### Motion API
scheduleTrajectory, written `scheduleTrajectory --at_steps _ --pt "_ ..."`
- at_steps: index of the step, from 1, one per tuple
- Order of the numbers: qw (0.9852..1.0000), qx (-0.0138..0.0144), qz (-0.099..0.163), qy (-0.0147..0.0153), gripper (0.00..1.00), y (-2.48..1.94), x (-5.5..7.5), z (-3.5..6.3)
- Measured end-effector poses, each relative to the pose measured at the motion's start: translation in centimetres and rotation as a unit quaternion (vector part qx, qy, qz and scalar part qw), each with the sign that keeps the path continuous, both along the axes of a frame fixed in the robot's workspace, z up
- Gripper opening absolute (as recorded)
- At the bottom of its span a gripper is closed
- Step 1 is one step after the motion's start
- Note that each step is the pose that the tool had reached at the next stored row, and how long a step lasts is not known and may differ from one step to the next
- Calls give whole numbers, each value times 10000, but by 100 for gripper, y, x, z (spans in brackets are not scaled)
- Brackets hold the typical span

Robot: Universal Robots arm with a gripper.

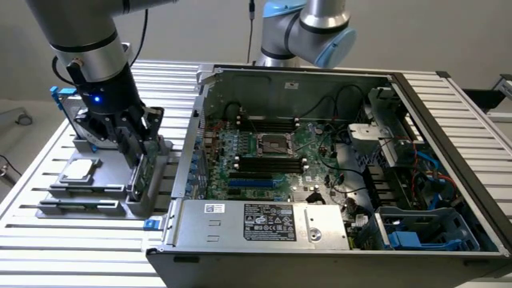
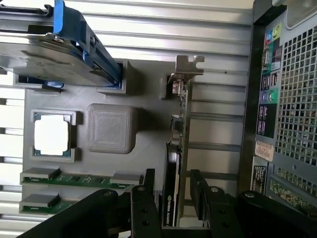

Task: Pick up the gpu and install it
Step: 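Pick up the gpu and move the gpu toward the slot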

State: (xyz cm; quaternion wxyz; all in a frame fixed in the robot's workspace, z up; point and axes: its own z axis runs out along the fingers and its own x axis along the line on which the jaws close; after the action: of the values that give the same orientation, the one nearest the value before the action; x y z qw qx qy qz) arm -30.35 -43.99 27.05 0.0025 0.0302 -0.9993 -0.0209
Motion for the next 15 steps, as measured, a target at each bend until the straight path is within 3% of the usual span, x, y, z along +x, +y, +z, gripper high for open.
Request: scheduleTrajectory --at_steps 15 --pt "10000 0 14 0 42 0 1 -263"
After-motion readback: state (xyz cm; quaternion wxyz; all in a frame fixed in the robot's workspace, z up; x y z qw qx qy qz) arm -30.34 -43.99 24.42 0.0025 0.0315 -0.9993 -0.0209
